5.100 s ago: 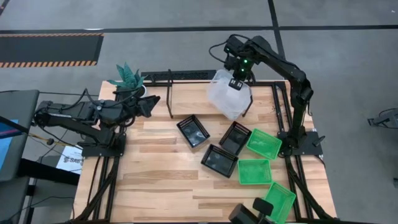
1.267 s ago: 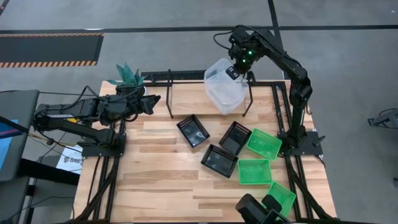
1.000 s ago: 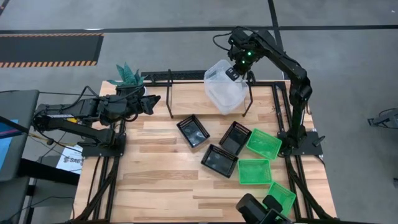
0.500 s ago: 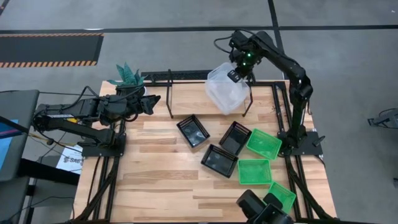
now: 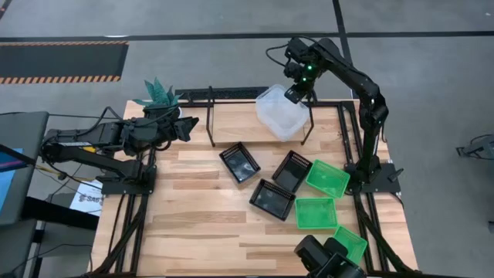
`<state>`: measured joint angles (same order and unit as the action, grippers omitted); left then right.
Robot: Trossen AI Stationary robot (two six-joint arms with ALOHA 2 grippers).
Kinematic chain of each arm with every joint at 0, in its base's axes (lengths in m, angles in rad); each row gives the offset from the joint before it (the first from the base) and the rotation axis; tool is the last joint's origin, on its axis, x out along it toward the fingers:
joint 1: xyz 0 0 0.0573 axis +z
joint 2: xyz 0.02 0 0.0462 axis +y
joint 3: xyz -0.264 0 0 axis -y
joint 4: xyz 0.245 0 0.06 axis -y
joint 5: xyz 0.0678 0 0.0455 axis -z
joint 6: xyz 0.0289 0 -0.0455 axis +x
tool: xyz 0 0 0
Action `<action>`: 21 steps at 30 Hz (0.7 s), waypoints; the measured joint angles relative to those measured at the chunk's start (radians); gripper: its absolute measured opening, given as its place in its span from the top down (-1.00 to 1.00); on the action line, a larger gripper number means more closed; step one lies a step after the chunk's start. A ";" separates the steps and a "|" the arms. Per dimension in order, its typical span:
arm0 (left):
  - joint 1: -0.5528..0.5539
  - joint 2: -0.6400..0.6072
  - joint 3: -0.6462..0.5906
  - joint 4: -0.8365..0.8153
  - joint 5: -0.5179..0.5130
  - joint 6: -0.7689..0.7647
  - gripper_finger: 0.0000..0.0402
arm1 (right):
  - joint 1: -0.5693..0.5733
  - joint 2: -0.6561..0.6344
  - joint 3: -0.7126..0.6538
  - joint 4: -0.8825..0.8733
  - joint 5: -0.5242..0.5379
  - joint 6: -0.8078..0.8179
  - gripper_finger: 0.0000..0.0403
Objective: Stack baskets on shelf by color
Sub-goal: Stack the transparent bin on top of the stacked transparent bins on the shelf
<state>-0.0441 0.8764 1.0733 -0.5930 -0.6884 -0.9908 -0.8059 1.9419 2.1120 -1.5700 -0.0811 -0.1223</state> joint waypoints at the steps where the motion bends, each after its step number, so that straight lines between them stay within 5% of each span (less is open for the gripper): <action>1: 0.000 0.000 0.000 0.000 0.000 0.000 0.14 | 0.000 0.000 0.008 0.000 0.000 0.001 0.44; 12: 0.000 0.000 0.000 0.000 0.000 0.000 0.14 | 0.104 -0.006 0.104 0.015 -0.077 -0.017 0.39; 21: 0.000 0.000 0.000 0.000 0.000 0.000 0.14 | 0.270 0.008 0.030 0.263 -0.056 -0.135 0.44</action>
<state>-0.0441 0.8764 1.0733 -0.5934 -0.6887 -0.9909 -0.5358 1.9499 2.1423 -1.3069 -0.1375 -0.2569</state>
